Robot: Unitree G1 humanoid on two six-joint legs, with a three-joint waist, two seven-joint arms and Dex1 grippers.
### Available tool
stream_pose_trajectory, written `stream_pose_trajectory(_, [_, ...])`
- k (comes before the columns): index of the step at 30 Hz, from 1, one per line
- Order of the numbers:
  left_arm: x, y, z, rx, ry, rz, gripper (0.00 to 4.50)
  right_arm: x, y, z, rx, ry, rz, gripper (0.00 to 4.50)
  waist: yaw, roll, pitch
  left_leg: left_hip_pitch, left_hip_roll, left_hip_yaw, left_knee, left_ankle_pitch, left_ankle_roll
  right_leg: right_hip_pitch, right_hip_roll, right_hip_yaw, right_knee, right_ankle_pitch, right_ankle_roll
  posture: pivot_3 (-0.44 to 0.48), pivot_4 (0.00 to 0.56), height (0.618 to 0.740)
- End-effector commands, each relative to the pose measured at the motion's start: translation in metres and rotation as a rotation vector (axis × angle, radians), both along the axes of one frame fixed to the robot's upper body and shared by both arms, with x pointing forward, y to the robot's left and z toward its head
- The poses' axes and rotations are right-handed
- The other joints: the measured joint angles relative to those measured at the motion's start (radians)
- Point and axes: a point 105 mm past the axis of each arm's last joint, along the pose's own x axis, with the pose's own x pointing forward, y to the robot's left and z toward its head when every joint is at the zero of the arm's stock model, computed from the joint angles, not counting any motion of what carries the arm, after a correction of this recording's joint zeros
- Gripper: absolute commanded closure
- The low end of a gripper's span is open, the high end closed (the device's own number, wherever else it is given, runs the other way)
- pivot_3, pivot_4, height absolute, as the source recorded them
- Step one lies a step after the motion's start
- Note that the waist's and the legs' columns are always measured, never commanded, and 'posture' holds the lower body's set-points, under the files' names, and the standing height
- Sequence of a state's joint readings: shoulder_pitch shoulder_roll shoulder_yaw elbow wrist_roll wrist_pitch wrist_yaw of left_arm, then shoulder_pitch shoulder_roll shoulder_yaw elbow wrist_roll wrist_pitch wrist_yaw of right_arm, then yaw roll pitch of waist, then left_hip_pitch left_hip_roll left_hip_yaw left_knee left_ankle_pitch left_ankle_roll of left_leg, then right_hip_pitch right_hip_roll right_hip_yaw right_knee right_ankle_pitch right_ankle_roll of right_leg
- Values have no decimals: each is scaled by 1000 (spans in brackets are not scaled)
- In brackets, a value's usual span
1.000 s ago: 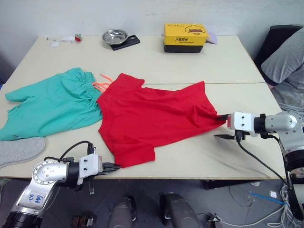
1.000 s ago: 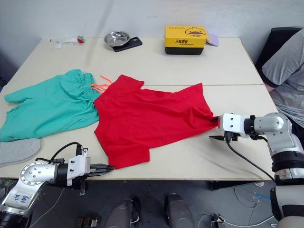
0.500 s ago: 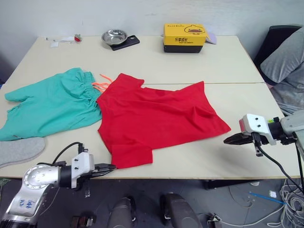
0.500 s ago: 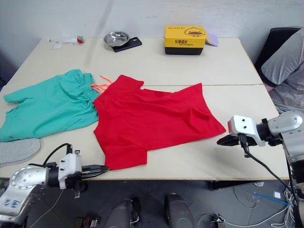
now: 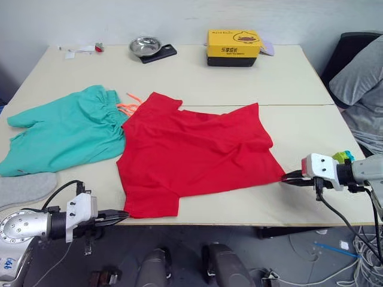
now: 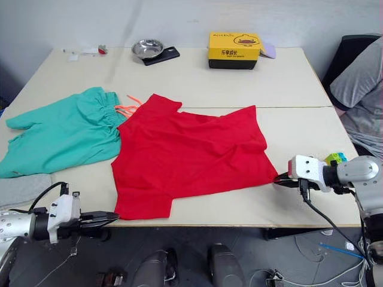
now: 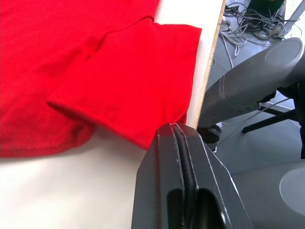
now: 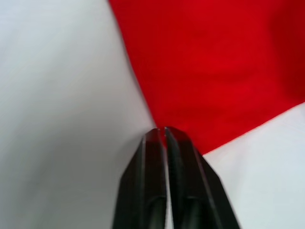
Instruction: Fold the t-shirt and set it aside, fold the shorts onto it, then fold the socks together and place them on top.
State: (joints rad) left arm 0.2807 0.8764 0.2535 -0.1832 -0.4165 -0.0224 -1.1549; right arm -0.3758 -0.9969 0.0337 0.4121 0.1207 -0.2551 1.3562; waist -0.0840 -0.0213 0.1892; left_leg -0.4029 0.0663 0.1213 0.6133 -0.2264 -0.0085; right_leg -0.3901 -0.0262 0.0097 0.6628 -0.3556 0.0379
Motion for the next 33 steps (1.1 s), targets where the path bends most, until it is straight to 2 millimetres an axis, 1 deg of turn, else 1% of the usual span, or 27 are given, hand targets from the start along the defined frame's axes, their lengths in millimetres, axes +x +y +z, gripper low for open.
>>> stream_pose_trajectory(1, [2, -1, 4, 8, -32, 4, 4500, 4, -2, 3, -19, -61, 25, 2867, 0, 0, 0, 0, 0, 0, 0, 0, 0, 0, 0, 0, 0, 0, 0, 0, 150, 740])
stream_pose_trajectory(5, [3, -5, 4, 2, -35, 4, 4500, 6, -1, -4, -41, -66, 52, 1537, 0, 0, 0, 0, 0, 0, 0, 0, 0, 0, 0, 0, 0, 0, 0, 0, 150, 740])
stream_pose_trajectory(9, [5, -5, 5, 0, -41, 9, 4500, 11, 8, -6, -28, -86, 88, 1537, -2, -1, 0, 1, 0, 0, 0, 0, 0, 1, 0, 0, 0, 0, 0, 0, 150, 740])
stream_pose_trajectory(11, [6, -5, 6, 0, -44, 12, 4500, 13, 12, -9, -25, -82, 101, 1970, -3, -2, -1, 2, 0, 0, 0, 0, 0, 2, 0, 0, 0, 0, 0, 0, 150, 740])
stream_pose_trajectory(13, [8, -5, 7, 1, -50, 14, 4500, 13, 15, -11, -20, -74, 114, 2511, -3, -3, 0, 6, 0, 0, 0, 0, -1, 6, 1, 0, 0, 0, 0, 0, 150, 740])
stream_pose_trajectory(15, [10, -4, 8, 1, -55, 16, 4500, 15, 17, -14, -24, -73, 117, 3247, -3, -3, 0, 14, 1, 0, -1, -2, -1, 15, 0, 0, -3, -1, -1, 0, 150, 740])
stream_pose_trajectory(18, [10, -5, 11, -10, -59, 13, 4500, 17, 16, -16, -33, -69, 116, 4318, -4, -4, 0, 15, 1, 0, -1, -2, -1, 16, 0, 0, -3, -1, -1, 0, 150, 740])
stream_pose_trajectory(19, [9, -5, 13, -16, -57, 10, 4500, 16, 16, -17, -33, -61, 116, 4453, -3, -4, 0, 15, 1, 0, -1, -2, -1, 16, 0, 0, -2, -1, -1, 0, 150, 740])
stream_pose_trajectory(21, [8, -4, 15, -28, -55, 15, 4500, 13, 15, -18, -31, -31, 118, 4453, -2, -4, 0, 15, 1, 0, -1, -2, -1, 16, 0, 0, -2, -1, -2, 0, 150, 740])
stream_pose_trajectory(23, [2, 1, 16, -31, -26, 26, 4500, 4, 11, -18, -18, 35, 126, 4453, -1, -4, 0, 15, 1, 0, -1, -2, -1, 16, 0, 0, -2, -1, -2, 0, 150, 740])
stream_pose_trajectory(28, [-24, 14, 12, -24, 113, 41, 4500, -28, 4, -15, -6, 204, 133, 4453, 3, -4, 0, 14, 1, -1, -2, -4, -2, 16, 0, -1, -3, -3, -4, 0, 150, 740])
stream_pose_trajectory(30, [-35, 18, 9, -17, 172, 48, 4500, -45, 2, -16, -10, 288, 128, 4453, 7, -5, 0, 14, 2, -3, -3, -4, -3, 15, 0, -2, -3, -3, -5, 0, 150, 740])
stream_pose_trajectory(33, [-42, 22, 7, -8, 201, 58, 4500, -62, 5, -16, -6, 354, 125, 4453, 12, -4, 0, 14, 1, -3, -2, -5, -3, 16, -1, -3, -4, -4, -6, 0, 150, 740])
